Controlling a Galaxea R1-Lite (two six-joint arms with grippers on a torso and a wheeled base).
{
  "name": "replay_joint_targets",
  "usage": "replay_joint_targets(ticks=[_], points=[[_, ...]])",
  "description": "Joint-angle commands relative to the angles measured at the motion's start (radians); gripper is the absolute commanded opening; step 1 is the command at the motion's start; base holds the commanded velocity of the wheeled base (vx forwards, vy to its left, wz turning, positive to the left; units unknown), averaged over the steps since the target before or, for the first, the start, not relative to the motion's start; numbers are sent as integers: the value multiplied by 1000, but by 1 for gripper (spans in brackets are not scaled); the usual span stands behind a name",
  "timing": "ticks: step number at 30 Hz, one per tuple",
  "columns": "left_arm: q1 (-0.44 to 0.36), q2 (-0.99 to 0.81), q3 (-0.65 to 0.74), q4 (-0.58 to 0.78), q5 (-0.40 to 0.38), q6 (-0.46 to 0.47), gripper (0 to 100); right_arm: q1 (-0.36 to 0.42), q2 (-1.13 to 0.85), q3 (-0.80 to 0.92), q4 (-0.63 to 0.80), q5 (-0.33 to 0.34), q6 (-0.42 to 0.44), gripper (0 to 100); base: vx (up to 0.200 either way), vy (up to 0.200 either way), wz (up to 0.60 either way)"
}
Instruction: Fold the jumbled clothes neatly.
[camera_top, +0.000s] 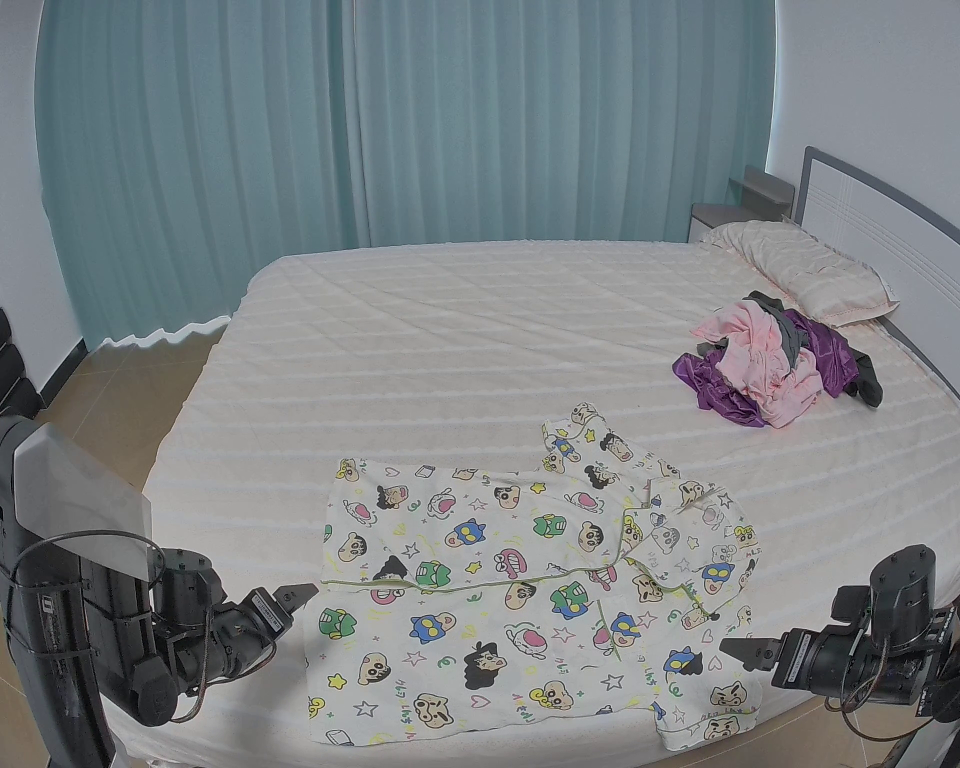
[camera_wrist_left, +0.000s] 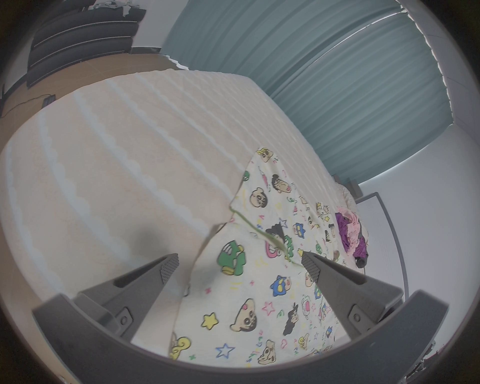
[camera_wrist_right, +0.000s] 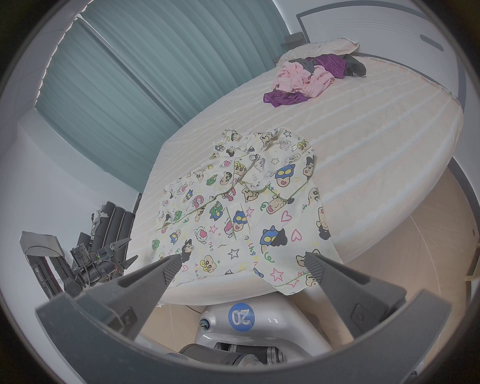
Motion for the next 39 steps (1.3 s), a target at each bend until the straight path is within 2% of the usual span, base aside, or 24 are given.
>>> replay_joint_targets(ticks=[1,3,5,6,8,13,17,23,25,39], points=[[-15,8,-118,-12,9,0,100,-1,-5,18,-4,-1,-2,100,0,0,0],[-13,27,-196,13,11,15,100,1,-3,18,-4,-1,-2,100,0,0,0],[-13,27,-196,13,11,15,100,1,-3,18,-4,-1,-2,100,0,0,0],[-12,73,-393,192,12,101,100,1,-3,18,-4,-1,0,100,0,0,0],[-7,90,-528,317,12,110,100,1,-3,18,-4,-1,0,100,0,0,0],[4,145,-719,487,12,156,100,1,3,18,-3,-1,-3,100,0,0,0],[10,197,-758,528,12,254,100,1,6,18,2,1,-3,100,0,0,0],[14,209,-779,533,12,273,100,1,6,18,2,1,-6,100,0,0,0],[11,226,-784,539,11,308,100,1,6,18,2,-1,-8,100,0,0,0],[-10,228,-772,567,15,314,100,1,6,18,2,-1,-8,100,0,0,0]])
